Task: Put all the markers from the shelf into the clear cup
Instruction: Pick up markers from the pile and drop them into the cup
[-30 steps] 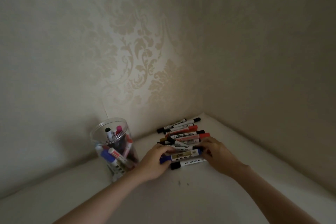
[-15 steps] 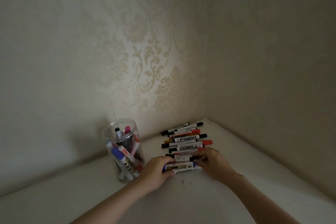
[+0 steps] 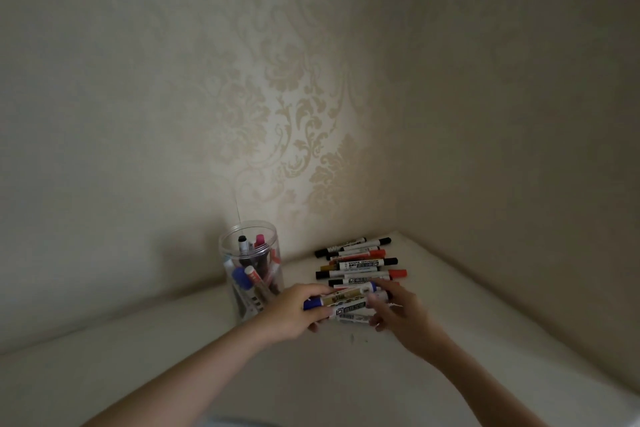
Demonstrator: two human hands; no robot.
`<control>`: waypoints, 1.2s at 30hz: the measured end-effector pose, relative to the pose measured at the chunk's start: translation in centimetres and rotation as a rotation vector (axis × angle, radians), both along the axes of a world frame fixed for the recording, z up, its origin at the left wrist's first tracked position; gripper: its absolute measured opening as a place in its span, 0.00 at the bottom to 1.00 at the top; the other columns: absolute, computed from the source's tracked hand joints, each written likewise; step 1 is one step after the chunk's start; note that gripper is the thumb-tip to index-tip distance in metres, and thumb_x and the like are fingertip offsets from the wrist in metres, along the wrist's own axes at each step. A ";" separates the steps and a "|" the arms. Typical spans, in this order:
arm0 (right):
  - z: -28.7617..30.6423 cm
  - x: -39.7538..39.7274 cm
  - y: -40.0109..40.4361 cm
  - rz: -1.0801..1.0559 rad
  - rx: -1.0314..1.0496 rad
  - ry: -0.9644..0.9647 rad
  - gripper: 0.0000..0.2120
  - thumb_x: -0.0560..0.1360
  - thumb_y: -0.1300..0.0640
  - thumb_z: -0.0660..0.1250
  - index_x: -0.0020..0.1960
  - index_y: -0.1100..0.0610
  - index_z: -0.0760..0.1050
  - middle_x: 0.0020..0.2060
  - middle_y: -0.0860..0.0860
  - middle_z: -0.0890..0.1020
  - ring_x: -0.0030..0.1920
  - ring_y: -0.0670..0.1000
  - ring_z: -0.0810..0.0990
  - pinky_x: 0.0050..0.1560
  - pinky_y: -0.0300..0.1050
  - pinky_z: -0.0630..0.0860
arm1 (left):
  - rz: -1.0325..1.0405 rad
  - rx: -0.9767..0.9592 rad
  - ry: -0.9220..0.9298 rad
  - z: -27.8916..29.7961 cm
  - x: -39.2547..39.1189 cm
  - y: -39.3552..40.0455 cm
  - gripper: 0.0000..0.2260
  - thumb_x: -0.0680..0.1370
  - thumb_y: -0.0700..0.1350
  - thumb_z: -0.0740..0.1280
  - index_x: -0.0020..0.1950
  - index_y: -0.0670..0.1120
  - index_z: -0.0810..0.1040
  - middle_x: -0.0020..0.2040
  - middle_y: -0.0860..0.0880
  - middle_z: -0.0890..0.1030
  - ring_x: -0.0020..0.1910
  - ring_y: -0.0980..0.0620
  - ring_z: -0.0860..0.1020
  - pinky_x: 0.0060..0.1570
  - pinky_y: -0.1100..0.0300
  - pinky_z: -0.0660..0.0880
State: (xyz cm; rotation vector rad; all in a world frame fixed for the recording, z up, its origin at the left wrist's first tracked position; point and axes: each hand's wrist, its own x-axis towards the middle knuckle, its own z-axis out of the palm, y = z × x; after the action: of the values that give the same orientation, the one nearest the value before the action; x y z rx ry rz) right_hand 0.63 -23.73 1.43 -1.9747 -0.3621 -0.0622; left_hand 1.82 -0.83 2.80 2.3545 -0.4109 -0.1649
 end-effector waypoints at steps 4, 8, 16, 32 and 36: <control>1.3 -1.0 0.5 -0.074 0.146 0.009 0.04 0.75 0.58 0.68 0.49 0.55 0.80 0.37 0.53 0.84 0.33 0.50 0.82 0.41 0.51 0.83 | -0.008 -0.009 -0.012 1.3 -1.0 0.4 0.19 0.78 0.48 0.71 0.69 0.53 0.76 0.55 0.52 0.84 0.48 0.54 0.85 0.54 0.56 0.82; 0.5 -1.4 0.4 -0.121 0.113 0.094 0.12 0.73 0.54 0.71 0.54 0.56 0.80 0.41 0.49 0.85 0.39 0.49 0.84 0.43 0.45 0.82 | 0.187 -0.216 -0.107 1.4 -1.9 0.5 0.11 0.75 0.44 0.75 0.56 0.49 0.81 0.49 0.48 0.84 0.45 0.53 0.84 0.52 0.61 0.82; -5.2 -0.8 -2.7 -0.327 -0.591 -0.148 0.11 0.74 0.52 0.68 0.56 0.48 0.80 0.53 0.48 0.81 0.52 0.52 0.75 0.49 0.45 0.70 | 0.305 -0.382 -0.102 2.6 -2.8 1.7 0.06 0.76 0.41 0.74 0.51 0.49 0.80 0.50 0.45 0.83 0.48 0.50 0.84 0.41 0.67 0.78; 10.1 0.6 2.7 -0.348 0.378 -0.130 0.09 0.72 0.53 0.72 0.51 0.52 0.82 0.40 0.47 0.85 0.42 0.46 0.84 0.45 0.40 0.78 | 0.480 -0.164 -0.369 13.4 -2.2 16.3 0.11 0.73 0.37 0.76 0.42 0.53 0.82 0.41 0.48 0.84 0.44 0.45 0.84 0.53 0.49 0.79; 11.5 1.7 6.2 -0.264 0.319 -0.144 0.11 0.74 0.54 0.69 0.56 0.54 0.79 0.38 0.47 0.86 0.41 0.45 0.85 0.47 0.44 0.81 | 0.397 0.052 -0.405 13.3 -0.7 15.2 0.11 0.73 0.40 0.76 0.42 0.55 0.79 0.41 0.55 0.81 0.41 0.54 0.79 0.44 0.62 0.73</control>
State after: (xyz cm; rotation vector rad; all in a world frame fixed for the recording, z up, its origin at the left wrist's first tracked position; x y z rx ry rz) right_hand 2.36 -17.49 12.90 -1.6934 -0.1688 -0.4081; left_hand 1.12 14.41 16.07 2.4656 -0.1196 0.4989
